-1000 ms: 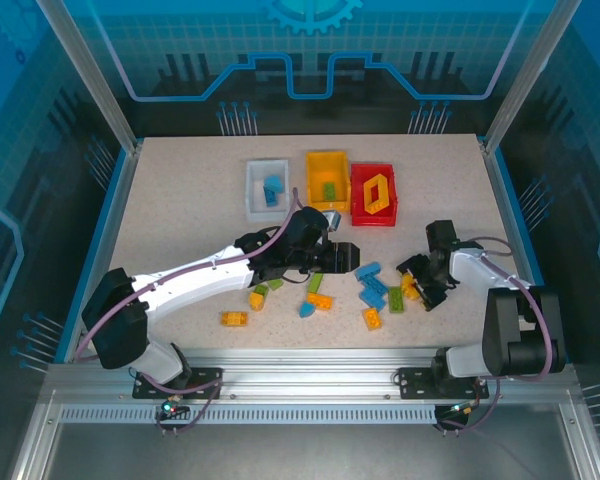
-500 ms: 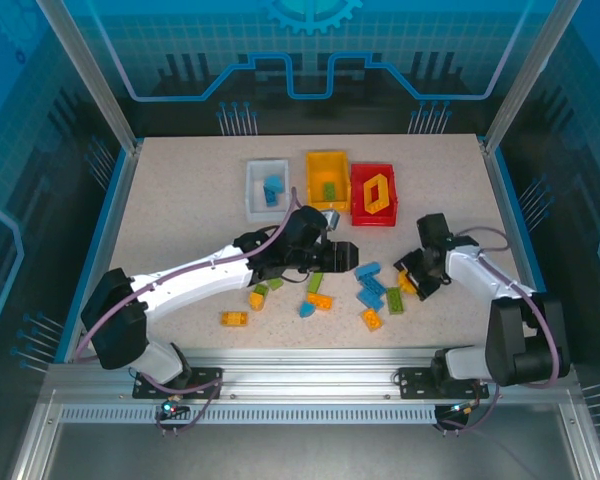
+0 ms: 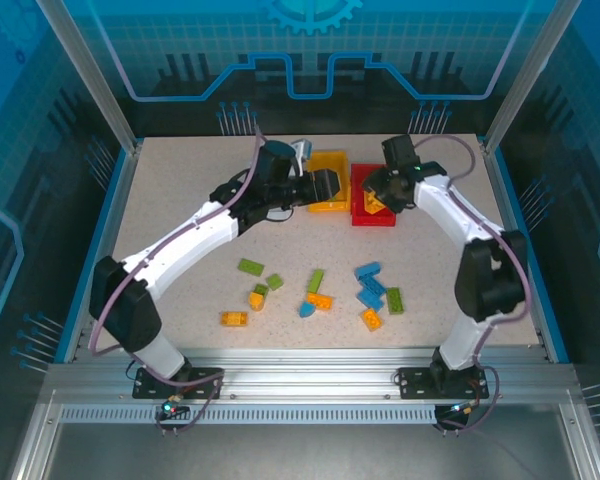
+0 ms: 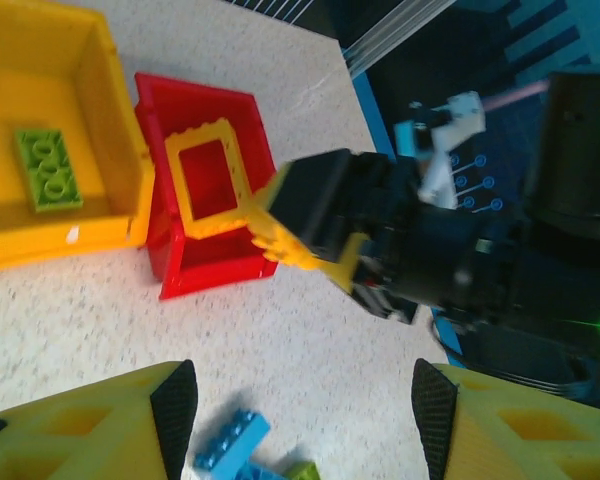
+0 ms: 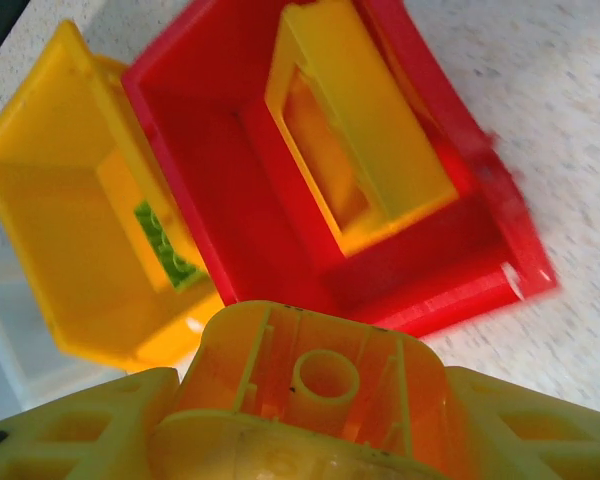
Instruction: Sort the legos into containers by color
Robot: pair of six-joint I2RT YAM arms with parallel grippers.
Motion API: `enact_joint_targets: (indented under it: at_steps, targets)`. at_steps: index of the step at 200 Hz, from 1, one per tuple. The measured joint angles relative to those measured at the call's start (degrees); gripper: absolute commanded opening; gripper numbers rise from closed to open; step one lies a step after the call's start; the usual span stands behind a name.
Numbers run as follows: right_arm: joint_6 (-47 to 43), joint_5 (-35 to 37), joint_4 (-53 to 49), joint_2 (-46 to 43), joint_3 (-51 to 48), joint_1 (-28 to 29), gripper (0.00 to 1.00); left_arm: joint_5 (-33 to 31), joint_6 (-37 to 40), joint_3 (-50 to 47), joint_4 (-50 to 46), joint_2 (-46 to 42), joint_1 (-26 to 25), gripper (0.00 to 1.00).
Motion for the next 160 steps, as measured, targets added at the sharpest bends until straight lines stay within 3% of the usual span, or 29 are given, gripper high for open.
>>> enact_joint_targets:
  at_steps: [65, 86, 113, 160]
  targets:
    - [5.8, -0.1, -1.6, 15.2, 15.1, -0.3, 0.62, 1.8, 4.8, 6.8, 1.2, 8.2, 0.5, 0.62]
    - [7.3, -0.3, -2.8, 18.6, 18.8, -0.8, 0.69, 2.0, 5.3, 6.8, 1.1, 8.4, 0.5, 0.62]
    - [8.1, -0.4, -4.5, 20.3, 21.4, -1.4, 0.78, 2.2, 5.4, 6.8, 1.2, 8.4, 0.5, 0.62]
    - [8.4, -0.4, -5.3, 20.2, 24.9, -1.2, 0.81, 2.3, 5.4, 6.5, 1.6, 8.4, 0.5, 0.62]
